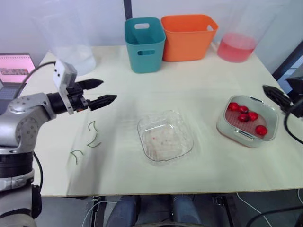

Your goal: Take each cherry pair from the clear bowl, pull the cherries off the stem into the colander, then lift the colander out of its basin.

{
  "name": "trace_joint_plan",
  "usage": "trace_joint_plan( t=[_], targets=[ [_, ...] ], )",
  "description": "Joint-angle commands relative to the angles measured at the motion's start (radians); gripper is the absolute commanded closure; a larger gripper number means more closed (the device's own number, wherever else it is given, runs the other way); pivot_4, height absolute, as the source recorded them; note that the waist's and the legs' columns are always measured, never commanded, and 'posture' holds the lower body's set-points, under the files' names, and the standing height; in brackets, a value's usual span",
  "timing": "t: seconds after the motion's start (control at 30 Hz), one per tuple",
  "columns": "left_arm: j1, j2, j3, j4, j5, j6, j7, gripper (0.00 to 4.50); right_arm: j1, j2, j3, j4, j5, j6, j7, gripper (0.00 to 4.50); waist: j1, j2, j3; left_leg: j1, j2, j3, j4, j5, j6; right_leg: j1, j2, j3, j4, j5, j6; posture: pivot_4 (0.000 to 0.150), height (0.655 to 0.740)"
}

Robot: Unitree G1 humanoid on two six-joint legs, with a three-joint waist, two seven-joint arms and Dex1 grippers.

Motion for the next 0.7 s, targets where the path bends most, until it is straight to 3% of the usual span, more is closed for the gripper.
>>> trace_joint_plan(
  t=[0.03, 0.13, 0.27, 0.4, 0.47, 0.53, 0.67, 0.7],
  targets=[
    [0.003, 0.011, 0.06, 0.045, 0.01, -0.06, -0.005, 0.0, 0.007, -0.038, -0.036, -0.007, 0.018, -0.021, 0.015, 0.11, 0.0, 0.0, 0.0, 0.0, 0.0, 0.0, 0.0, 0.0, 0.0, 0.0, 0.0, 0.0, 0.0, 0.0, 0.0, 0.15, 0.74],
    [0.005, 0.011, 0.061, 0.05, 0.017, -0.081, 0.005, 0.0, -0.001, -0.08, -0.028, 0.019, 0.015, 0.005, 0.014, 0.11, 0.006, 0.0, 0.0, 0.0, 0.0, -0.001, 0.001, 0.0, 0.0, 0.001, 0.0, 0.0, 0.0, 0.0, 0.0, 0.15, 0.74],
    [-0.018, 0.059, 0.016, 0.035, 0.073, -0.108, -0.02, 0.0, -0.021, -0.243, 0.047, 0.14, -0.083, -0.038, 0.057, 0.11, 0.011, 0.001, 0.0, 0.0, -0.002, 0.0, 0.001, 0.0, 0.0, 0.001, -0.002, 0.0, -0.001, 0.0, 0.0, 0.15, 0.74],
    [-0.077, 0.144, -0.054, -0.069, 0.032, -0.061, -0.152, 0.0, -0.03, -0.443, 0.206, 0.126, -0.061, 0.049, 0.252, 0.11, 0.005, 0.001, 0.001, -0.001, -0.002, 0.001, 0.001, 0.0, 0.0, 0.001, -0.002, -0.001, -0.002, 0.0, 0.0, 0.15, 0.74],
    [-0.081, 0.178, -0.096, -0.152, -0.009, -0.019, -0.22, 0.0, 0.056, -0.524, 0.284, 0.06, -0.107, 0.028, 0.346, 0.11, 0.004, 0.001, 0.001, -0.001, -0.001, 0.001, 0.001, 0.0, 0.0, 0.002, -0.002, -0.002, -0.003, 0.0, 0.0, 0.15, 0.74],
    [-0.061, 0.215, -0.143, -0.241, -0.033, 0.009, -0.284, 0.0, 0.046, -0.544, 0.331, 0.025, -0.063, 0.074, 0.392, 0.11, 0.0, 0.002, 0.001, -0.001, 0.0, 0.001, 0.0, -0.001, 0.001, 0.002, -0.001, -0.002, -0.004, 0.0, 0.0, 0.15, 0.74],
    [-0.054, 0.201, -0.17, -0.346, -0.095, 0.062, -0.279, 0.0, 0.042, -0.556, 0.391, -0.019, -0.055, 0.104, 0.431, 0.11, 0.004, 0.004, 0.003, -0.001, 0.0, 0.001, 0.001, -0.001, 0.001, 0.002, -0.002, -0.001, -0.003, 0.0, 0.0, 0.15, 0.74],
    [-0.061, 0.185, -0.176, -0.372, -0.115, 0.077, -0.263, 0.0, 0.052, -0.549, 0.408, -0.035, -0.073, 0.097, 0.42, 0.35, 0.005, 0.004, 0.003, -0.001, 0.0, 0.001, 0.002, -0.001, 0.001, 0.002, -0.002, -0.001, -0.003, 0.0, 0.0, 0.15, 0.74]
  ],
)
